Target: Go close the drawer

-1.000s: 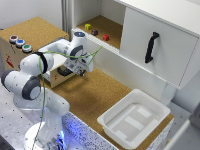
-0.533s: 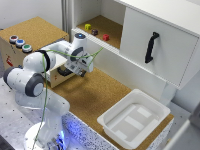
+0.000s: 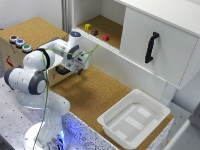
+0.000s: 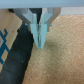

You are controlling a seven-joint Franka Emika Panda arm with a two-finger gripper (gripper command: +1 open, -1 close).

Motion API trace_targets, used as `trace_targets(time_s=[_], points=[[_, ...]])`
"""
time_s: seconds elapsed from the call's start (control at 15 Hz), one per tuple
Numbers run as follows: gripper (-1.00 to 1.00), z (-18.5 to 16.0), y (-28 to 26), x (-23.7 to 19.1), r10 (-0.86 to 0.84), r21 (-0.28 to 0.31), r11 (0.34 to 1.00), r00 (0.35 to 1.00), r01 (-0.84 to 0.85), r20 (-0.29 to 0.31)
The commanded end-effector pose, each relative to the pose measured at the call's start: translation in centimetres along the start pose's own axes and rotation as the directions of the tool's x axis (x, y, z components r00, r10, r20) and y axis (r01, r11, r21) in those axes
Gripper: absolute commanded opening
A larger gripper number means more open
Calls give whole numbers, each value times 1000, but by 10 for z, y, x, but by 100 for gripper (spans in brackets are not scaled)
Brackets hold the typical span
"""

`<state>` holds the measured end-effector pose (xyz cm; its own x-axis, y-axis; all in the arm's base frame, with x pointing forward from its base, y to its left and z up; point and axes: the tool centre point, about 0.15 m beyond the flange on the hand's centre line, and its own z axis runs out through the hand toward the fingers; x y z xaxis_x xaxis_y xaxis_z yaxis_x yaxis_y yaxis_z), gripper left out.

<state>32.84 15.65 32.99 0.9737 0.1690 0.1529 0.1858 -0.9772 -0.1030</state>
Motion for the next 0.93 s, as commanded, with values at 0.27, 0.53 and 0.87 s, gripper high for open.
trace_targets(time_s=[0.27,0.53,0.87], points=[[-100,13,-93,31,-39,-4,999,997,40,63],[-100,18,-131,41,-47,39,998,997,45,62],[-100,17,-187,49,-125,82,989,991,121,45]])
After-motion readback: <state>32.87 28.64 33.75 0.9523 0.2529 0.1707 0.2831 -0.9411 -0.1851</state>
